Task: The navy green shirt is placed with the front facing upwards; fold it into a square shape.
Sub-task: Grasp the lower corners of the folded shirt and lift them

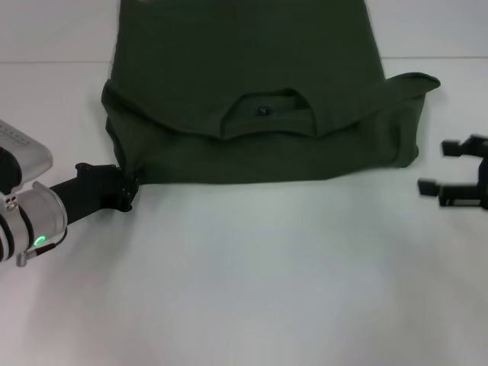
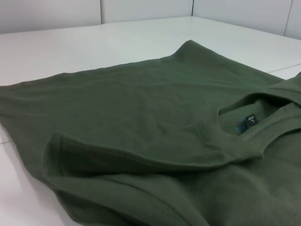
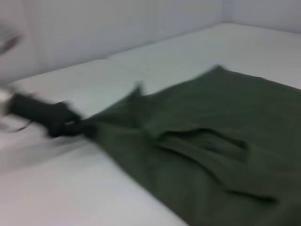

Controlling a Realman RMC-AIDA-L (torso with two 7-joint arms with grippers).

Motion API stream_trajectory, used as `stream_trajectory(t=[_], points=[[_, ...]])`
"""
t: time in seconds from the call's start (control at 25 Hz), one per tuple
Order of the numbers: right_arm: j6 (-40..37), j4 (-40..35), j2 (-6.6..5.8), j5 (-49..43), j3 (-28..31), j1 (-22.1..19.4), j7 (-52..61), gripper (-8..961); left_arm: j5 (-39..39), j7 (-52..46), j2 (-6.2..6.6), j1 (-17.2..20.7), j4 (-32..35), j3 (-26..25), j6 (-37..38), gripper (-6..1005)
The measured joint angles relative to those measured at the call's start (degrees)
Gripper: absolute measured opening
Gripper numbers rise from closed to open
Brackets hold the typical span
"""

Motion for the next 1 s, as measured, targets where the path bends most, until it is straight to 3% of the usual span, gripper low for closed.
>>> stream_trajectory(t=[0.16,0.28,0.32,0.52,0.72,1.0], points=[[5.34,-3.06,-1.09,-4.68,-0.34,2.01,16.47,845,0.15,-0.28,0.01,0.0,0.0,-0.02,0.03,81],[5.89,-4.7,-2.56,-12.34,-0.43,5.11,26.96,841,0.38,-0.61,0.06,-0.06,0.06,0.02,0.03,79],[5.28,-4.96,-3.59,-16.65,-0.44,7.42,31.75,840,0.45,-0.63,0.09,-0.06,0.14,0.22,0.04,78],[2.52,-4.51,-5.16,-23.71,-0.53,12.1,38.22,834,0.64,-1.37,0.09,0.19,0.72,1.9,0.2,76],[2.62,-3.07,-5.08,-30.8,-0.53,15.55,43.63,828,1.05,-1.62,0.03,0.82,1.43,2.27,1.65,74],[9.93,5.54,-3.89,-30.27,-1.83,17.3,43.35,820,1.07,-2.15,0.03,1.71,2.96,2.27,4.27,75]])
